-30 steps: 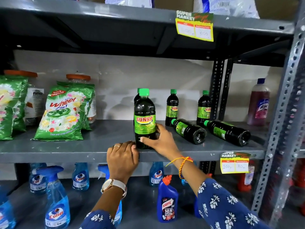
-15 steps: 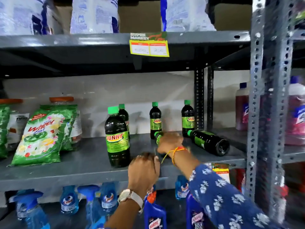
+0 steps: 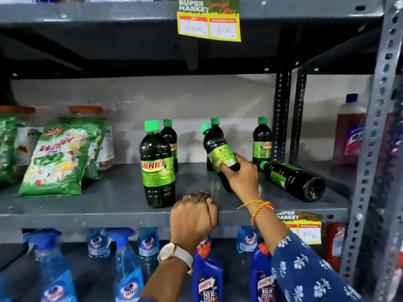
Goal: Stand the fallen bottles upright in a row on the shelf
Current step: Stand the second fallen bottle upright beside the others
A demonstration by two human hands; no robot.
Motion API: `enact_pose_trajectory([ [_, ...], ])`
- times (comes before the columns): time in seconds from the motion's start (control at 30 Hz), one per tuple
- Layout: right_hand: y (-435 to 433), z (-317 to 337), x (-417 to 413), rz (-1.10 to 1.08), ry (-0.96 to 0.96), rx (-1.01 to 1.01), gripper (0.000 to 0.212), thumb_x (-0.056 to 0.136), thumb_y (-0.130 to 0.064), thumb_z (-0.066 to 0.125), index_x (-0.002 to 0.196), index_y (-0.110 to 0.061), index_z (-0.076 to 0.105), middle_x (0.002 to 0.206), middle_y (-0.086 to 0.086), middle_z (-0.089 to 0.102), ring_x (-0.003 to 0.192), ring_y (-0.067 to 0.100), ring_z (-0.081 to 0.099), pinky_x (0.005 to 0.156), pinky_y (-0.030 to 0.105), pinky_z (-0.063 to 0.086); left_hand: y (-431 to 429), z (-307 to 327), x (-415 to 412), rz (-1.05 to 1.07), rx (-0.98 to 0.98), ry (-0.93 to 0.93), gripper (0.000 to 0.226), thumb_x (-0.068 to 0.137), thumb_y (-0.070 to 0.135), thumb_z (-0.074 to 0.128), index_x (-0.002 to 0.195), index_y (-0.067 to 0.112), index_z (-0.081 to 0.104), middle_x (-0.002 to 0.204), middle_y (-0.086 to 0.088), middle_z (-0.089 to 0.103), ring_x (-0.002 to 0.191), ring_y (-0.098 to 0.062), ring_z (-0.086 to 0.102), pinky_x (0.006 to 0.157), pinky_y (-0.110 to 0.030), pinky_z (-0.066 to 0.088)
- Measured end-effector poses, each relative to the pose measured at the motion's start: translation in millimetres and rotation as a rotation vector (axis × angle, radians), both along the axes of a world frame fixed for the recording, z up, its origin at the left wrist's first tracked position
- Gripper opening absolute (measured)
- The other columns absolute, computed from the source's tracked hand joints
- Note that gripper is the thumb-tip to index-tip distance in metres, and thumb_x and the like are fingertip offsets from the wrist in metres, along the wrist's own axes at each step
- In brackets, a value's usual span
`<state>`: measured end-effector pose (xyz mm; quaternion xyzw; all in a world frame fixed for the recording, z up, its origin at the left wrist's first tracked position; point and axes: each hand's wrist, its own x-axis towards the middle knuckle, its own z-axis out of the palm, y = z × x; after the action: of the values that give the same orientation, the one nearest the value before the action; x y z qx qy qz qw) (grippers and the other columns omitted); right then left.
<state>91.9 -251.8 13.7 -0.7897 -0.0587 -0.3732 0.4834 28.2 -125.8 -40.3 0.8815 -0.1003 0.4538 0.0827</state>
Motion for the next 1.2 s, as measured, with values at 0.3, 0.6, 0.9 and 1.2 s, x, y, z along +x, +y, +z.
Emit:
enact_pose_trajectory([
  [0.3,-7.1,-3.1,6.3,0.254,0.117,0.243,0.027,0.079,-0.023,0.07,0.101,-0.012,0.06,0.105,0.015,0.07,0.096,0.024,0.065,0.091,0.043,0.051,0.3,-1.0,1.4,-0.019,-0.006,-0.022,0.031,0.081,0.025,0.035,0.06,0.018,0.056,0.059,-0.004,0.064,0.053,-0.026,0.058,0.047,-0.03,0.041],
  [0.6,-4.0,0.9,0.2,0.354,0.209,0.27,0.055,0.073,-0.033,0.075,0.118,-0.01,0.053,0.115,0.007,0.064,0.11,0.023,0.06,0.094,0.031,0.046,1.2,-3.5,4.1,-0.01,-0.01,-0.034,0.03,0.081,0.025,0.037,0.063,0.017,0.06,0.061,-0.003,0.065,0.055,-0.025,0.058,0.049,-0.03,0.041],
  [0.9,-4.3,1.0,-0.2,0.145,0.219,0.131,0.055,0.07,-0.013,0.072,0.112,-0.01,0.037,0.104,0.006,0.054,0.102,0.025,0.056,0.076,0.025,0.037,0.9,-4.7,4.6,-0.024,-0.019,-0.051,0.028,0.081,0.025,0.038,0.062,0.017,0.058,0.061,-0.003,0.064,0.055,-0.025,0.058,0.05,-0.03,0.041],
  [1.2,-5.4,-1.3,7.4,0.125,0.162,0.188,0.056,0.067,-0.018,0.079,0.099,-0.012,0.033,0.095,0.003,0.052,0.09,0.02,0.053,0.071,0.026,0.039,1.1,-5.5,5.8,-0.019,-0.015,-0.054,0.029,0.081,0.024,0.039,0.064,0.017,0.06,0.064,-0.002,0.065,0.057,-0.024,0.058,0.052,-0.029,0.042],
])
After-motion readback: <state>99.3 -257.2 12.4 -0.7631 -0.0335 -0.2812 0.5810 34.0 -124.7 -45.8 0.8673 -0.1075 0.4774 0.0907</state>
